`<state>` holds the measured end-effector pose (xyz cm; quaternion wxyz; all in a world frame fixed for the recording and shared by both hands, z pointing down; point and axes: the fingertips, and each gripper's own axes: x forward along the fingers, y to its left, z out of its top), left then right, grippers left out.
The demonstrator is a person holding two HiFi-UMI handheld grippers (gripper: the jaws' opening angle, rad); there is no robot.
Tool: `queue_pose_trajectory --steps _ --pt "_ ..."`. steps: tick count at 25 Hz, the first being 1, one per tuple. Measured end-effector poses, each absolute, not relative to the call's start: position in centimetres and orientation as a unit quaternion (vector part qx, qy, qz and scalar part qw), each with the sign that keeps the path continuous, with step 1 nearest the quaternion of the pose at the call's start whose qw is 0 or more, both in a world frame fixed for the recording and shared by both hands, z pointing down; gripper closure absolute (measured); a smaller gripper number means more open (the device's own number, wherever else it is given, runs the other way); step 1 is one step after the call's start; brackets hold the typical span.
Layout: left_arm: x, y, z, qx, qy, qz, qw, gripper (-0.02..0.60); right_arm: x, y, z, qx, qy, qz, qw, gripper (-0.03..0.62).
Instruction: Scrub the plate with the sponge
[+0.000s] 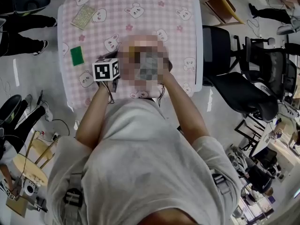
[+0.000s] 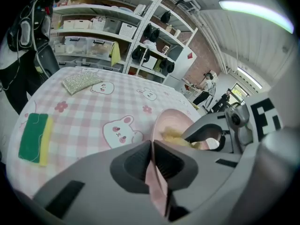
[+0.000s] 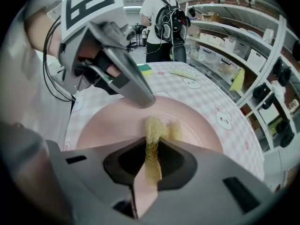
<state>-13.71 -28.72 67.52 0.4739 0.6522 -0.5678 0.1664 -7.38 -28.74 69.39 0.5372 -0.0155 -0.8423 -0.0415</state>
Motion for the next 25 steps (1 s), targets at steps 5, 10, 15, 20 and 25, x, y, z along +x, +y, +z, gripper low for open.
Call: queue_pose_trajectory --steps 5,10,15,20,25 --pt "-14.0 -28.3 68.0 0.645 -0.568 0.165 0.484 0.551 -6.9 -24.9 69.8 -0.069 -0.837 -0.054 0.54 0.528" --pt "-14.3 -28.3 68.4 0.642 -0.568 0.164 0.488 0.552 -5.2 -21.6 70.3 -0.117 -0.823 -0.045 0.553 0.526" --pt "-14.4 -28.5 68.4 0.646 -0.567 0.162 0.485 0.552 -2.6 -19.2 71.0 -0.162 -0.799 -0.041 0.578 0.526" --pt "-14.5 -28.2 68.7 0.643 -0.564 0.164 0.491 0.552 -0.5 -18.5 71.2 -0.17 -0.785 -0.013 0.595 0.528" --pt "-14.4 -28.2 68.5 0.644 -0.564 0.167 0.49 0.552 1.3 -19.6 71.1 -0.162 -0.773 -0.006 0.614 0.528"
